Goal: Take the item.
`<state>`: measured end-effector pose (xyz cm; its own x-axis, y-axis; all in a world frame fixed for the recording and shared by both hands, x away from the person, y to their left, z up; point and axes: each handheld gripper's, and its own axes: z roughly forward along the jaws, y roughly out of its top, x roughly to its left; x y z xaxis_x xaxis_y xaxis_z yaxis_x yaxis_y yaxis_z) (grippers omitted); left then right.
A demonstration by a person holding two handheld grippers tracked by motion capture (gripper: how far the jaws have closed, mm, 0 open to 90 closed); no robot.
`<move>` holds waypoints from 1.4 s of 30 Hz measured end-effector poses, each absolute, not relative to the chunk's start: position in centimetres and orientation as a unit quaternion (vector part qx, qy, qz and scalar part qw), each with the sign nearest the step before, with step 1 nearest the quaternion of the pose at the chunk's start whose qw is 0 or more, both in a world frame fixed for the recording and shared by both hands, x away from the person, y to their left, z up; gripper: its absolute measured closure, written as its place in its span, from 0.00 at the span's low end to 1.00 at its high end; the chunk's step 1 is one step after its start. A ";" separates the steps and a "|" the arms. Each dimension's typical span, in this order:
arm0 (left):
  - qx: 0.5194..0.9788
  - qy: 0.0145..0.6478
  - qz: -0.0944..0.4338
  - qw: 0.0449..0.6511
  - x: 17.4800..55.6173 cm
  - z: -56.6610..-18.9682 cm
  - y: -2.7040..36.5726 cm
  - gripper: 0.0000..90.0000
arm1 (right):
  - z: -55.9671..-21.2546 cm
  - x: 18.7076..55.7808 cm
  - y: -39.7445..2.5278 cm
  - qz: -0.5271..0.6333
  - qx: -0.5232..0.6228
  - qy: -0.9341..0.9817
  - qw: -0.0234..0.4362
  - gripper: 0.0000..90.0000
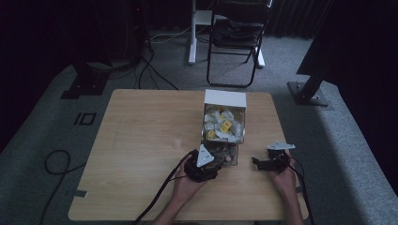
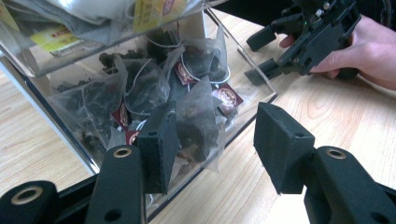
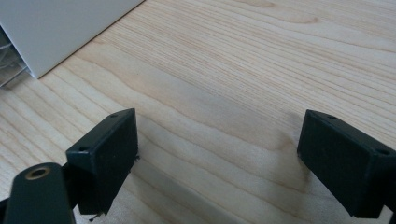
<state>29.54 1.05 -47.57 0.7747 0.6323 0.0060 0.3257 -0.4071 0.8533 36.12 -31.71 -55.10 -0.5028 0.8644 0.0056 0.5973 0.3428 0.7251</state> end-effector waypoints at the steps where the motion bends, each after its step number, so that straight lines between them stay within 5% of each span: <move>1: 0.822 0.291 0.167 0.460 29.5 -47.6 1.1 0.56 | -55.1 36.1 -31.7 0.343 0.459 0.796 0.194 0.14; 16: 0.820 0.306 0.195 0.442 30.7 -47.6 -0.3 0.66 | -55.1 36.1 -31.7 0.343 0.459 0.796 0.194 0.14; 27: 0.823 0.310 0.182 0.440 31.1 -47.5 0.1 0.99 | -55.1 36.1 -31.7 0.343 0.459 0.796 0.194 0.13; 42: 0.814 0.320 0.171 0.454 31.1 -47.0 0.8 1.00 | -55.1 36.1 -31.7 0.343 0.459 0.796 0.194 0.13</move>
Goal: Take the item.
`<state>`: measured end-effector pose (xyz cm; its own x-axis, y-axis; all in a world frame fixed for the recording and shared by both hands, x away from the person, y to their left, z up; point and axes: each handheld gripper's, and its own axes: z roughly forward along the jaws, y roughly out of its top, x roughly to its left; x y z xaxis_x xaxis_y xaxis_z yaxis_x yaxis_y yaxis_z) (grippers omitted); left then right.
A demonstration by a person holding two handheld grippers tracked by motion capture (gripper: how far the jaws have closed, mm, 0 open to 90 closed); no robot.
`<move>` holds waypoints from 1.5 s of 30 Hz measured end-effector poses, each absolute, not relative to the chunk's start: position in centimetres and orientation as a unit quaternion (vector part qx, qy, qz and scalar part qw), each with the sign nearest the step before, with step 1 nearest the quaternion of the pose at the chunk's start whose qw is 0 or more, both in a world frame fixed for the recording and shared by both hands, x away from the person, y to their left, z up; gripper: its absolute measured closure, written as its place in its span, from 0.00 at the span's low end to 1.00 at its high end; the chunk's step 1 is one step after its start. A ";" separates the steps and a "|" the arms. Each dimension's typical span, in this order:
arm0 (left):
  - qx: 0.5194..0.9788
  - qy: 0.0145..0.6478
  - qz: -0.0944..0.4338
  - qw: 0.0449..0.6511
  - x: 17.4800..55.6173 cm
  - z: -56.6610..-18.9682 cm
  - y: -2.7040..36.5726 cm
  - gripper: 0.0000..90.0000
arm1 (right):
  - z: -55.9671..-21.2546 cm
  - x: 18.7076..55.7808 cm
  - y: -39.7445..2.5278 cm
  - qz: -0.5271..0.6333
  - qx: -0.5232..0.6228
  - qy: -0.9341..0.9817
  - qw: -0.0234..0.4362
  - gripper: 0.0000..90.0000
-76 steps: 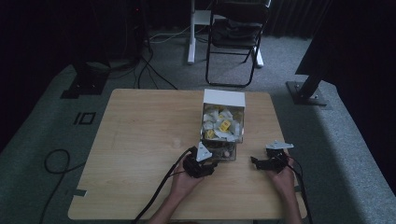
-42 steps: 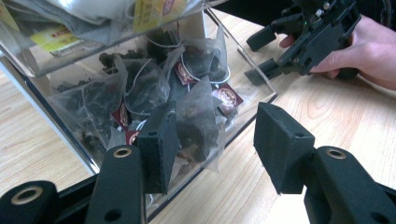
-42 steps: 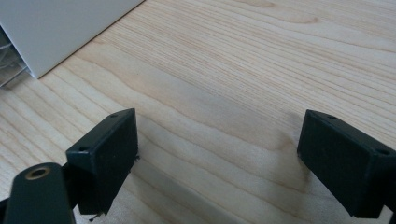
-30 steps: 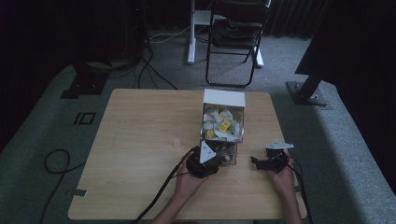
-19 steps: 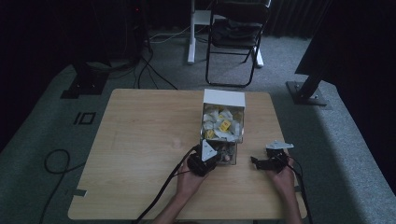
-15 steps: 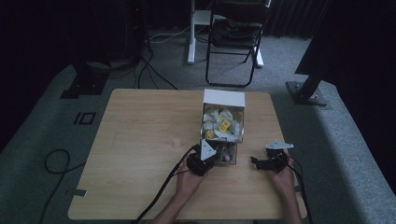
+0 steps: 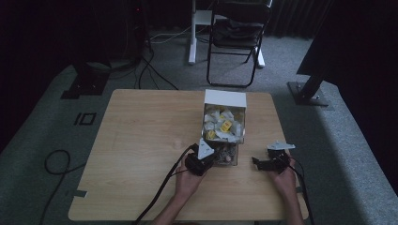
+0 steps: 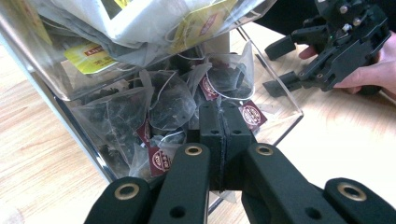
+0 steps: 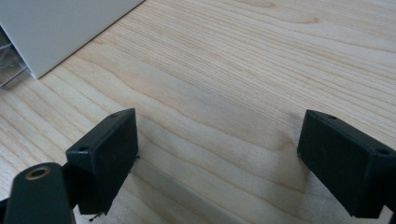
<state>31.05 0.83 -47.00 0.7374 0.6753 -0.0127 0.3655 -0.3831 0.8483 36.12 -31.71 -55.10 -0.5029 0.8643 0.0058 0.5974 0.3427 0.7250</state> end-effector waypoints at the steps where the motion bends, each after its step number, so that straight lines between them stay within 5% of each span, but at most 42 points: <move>1: 0.813 0.320 0.168 0.456 31.0 -47.0 0.9 1.00 | -55.1 36.1 -31.7 0.343 0.459 0.796 0.194 0.14; 45: 0.802 0.320 0.163 0.477 30.2 -44.8 3.1 1.00 | -55.1 36.1 -31.7 0.343 0.459 0.796 0.194 0.14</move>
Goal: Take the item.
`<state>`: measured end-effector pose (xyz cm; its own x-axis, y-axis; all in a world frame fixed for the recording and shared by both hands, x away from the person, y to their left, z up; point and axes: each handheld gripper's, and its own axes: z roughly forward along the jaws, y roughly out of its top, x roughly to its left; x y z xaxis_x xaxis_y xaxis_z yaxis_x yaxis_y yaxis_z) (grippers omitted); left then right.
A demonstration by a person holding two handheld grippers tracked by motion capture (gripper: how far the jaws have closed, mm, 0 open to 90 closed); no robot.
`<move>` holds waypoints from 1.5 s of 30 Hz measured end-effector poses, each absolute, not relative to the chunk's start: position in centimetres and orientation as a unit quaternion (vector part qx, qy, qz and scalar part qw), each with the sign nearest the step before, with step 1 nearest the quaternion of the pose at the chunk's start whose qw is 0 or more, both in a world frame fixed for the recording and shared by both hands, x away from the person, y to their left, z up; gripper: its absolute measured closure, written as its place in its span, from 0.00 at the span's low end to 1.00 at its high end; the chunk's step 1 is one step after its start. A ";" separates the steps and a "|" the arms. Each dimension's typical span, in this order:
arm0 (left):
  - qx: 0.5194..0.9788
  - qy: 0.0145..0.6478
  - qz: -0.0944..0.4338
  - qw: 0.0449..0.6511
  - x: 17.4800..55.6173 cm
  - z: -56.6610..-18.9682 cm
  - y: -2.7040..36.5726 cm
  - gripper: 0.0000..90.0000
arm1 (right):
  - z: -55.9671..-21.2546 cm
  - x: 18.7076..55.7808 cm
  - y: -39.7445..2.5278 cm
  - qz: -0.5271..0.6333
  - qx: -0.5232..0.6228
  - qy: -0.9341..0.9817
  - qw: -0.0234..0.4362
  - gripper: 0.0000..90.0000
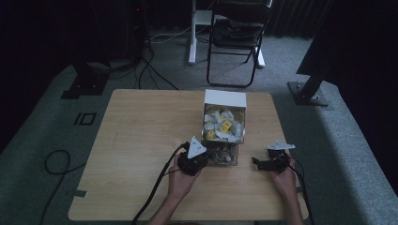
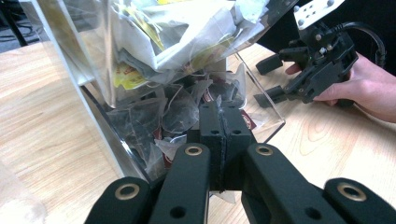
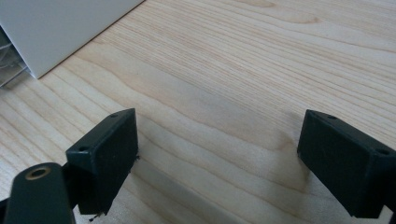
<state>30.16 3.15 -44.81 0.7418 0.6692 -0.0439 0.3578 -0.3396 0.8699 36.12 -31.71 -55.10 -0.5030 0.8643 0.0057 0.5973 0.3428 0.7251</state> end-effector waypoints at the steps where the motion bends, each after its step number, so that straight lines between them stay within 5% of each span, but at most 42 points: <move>1: 0.801 0.321 0.163 0.478 30.2 -44.8 3.2 1.00 | -55.1 36.1 -31.7 0.343 0.459 0.796 0.194 0.14; 45: 0.787 0.344 0.179 0.480 30.7 -44.2 6.4 1.00 | -55.1 36.1 -31.7 0.343 0.459 0.796 0.194 0.13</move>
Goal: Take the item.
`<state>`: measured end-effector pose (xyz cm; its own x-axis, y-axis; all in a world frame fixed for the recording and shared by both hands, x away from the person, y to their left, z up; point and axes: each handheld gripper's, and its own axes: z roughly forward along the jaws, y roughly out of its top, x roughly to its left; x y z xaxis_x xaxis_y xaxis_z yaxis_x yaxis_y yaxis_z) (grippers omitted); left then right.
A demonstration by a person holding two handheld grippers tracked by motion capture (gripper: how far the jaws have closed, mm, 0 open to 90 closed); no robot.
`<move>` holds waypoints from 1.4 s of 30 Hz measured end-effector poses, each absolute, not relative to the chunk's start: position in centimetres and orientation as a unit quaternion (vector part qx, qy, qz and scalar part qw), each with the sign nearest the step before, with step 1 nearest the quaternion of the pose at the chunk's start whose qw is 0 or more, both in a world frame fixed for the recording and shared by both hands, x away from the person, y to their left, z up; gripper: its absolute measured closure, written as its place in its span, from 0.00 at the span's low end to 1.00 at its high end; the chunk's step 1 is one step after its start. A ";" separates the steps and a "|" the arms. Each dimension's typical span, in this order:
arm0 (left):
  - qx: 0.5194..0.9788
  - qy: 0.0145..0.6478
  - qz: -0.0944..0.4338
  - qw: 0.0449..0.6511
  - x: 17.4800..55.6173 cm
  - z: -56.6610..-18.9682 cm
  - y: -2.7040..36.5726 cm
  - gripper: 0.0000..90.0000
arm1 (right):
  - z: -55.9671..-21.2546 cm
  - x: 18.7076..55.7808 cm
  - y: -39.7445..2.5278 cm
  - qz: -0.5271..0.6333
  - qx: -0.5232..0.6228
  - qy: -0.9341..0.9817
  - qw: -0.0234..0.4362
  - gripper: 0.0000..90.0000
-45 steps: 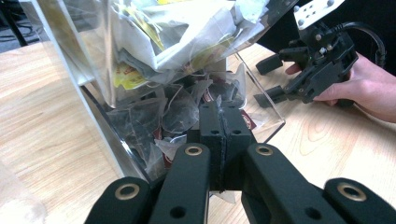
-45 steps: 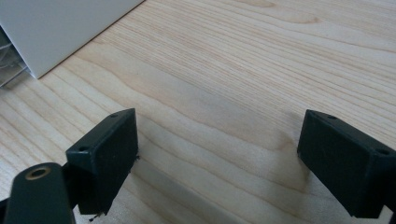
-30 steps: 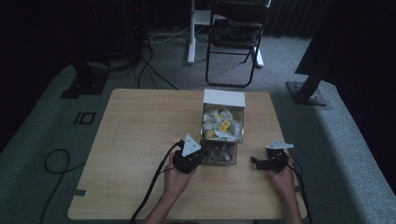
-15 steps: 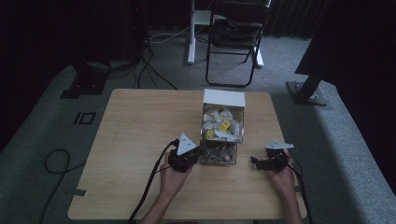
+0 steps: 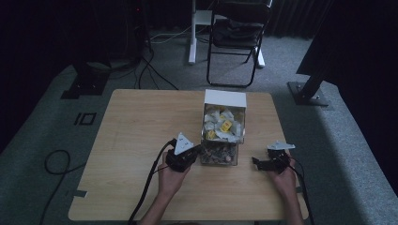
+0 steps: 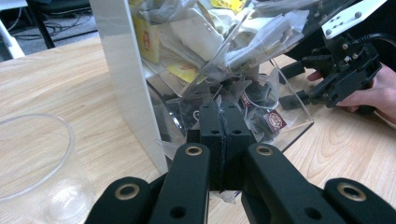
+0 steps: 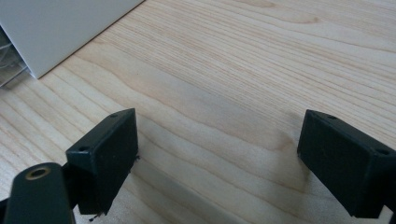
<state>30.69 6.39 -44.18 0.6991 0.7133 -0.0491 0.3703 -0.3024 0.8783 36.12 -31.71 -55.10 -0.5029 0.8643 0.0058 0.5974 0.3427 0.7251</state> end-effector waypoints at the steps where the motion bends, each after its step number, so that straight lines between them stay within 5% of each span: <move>1: 0.787 0.344 0.180 0.480 30.7 -44.2 6.5 1.00 | -55.1 36.1 -31.7 0.343 0.459 0.796 0.194 0.13; 42: 0.769 0.373 0.193 0.481 32.0 -44.0 9.4 1.00 | -55.1 36.1 -31.7 0.343 0.459 0.796 0.195 0.14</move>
<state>31.97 9.43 -44.01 0.6470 0.7600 -0.0615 0.3879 -0.2587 0.8846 36.12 -31.71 -55.10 -0.5030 0.8643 0.0055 0.5971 0.3429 0.7251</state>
